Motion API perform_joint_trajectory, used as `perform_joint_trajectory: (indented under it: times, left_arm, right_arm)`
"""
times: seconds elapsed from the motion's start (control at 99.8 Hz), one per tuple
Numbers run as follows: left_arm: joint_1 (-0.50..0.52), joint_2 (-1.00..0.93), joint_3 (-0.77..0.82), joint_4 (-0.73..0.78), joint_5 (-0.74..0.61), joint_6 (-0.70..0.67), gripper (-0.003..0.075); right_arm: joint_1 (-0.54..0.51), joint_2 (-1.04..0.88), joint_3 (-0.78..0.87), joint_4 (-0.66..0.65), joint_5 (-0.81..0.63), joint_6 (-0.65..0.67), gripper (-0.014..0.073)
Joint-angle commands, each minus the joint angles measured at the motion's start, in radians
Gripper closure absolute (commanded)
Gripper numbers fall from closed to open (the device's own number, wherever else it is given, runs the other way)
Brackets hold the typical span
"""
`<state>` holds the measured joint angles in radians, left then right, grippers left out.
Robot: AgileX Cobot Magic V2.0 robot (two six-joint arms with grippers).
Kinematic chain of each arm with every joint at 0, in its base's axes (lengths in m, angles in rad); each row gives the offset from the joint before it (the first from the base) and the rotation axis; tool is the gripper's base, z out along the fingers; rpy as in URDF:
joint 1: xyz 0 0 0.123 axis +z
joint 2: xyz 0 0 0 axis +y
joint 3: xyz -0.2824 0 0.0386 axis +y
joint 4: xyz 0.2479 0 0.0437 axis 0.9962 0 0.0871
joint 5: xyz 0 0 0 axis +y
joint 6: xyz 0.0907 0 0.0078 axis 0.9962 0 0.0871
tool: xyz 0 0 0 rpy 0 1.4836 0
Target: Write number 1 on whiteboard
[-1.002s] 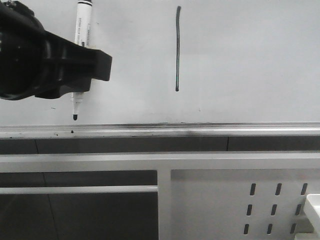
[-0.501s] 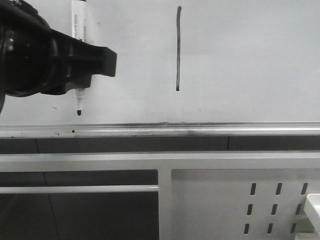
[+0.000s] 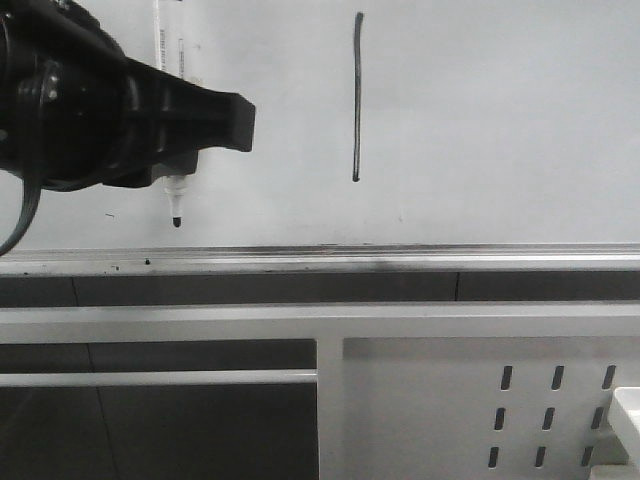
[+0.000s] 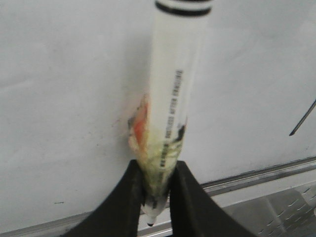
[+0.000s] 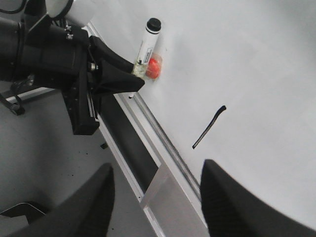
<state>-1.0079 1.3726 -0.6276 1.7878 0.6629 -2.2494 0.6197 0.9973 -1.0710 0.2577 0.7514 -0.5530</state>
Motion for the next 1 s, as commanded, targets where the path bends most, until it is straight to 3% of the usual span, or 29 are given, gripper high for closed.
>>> perform_joint_trajectory:
  times: [0.0, 0.371, 0.992]
  left_arm:
    - [0.006, -0.02, -0.041, 0.049, 0.16, -0.017, 0.0738]
    - [0.006, -0.02, -0.041, 0.049, 0.153, -0.017, 0.051]
    - [0.006, -0.02, -0.041, 0.049, 0.123, -0.017, 0.0505]
  right_arm:
    - [-0.007, -0.017, -0.036, 0.011, -0.054, -0.004, 0.0249]
    - [-0.007, -0.017, -0.036, 0.011, -0.05, -0.004, 0.0249]
    - [-0.007, -0.017, -0.036, 0.011, -0.05, -0.004, 0.0249]
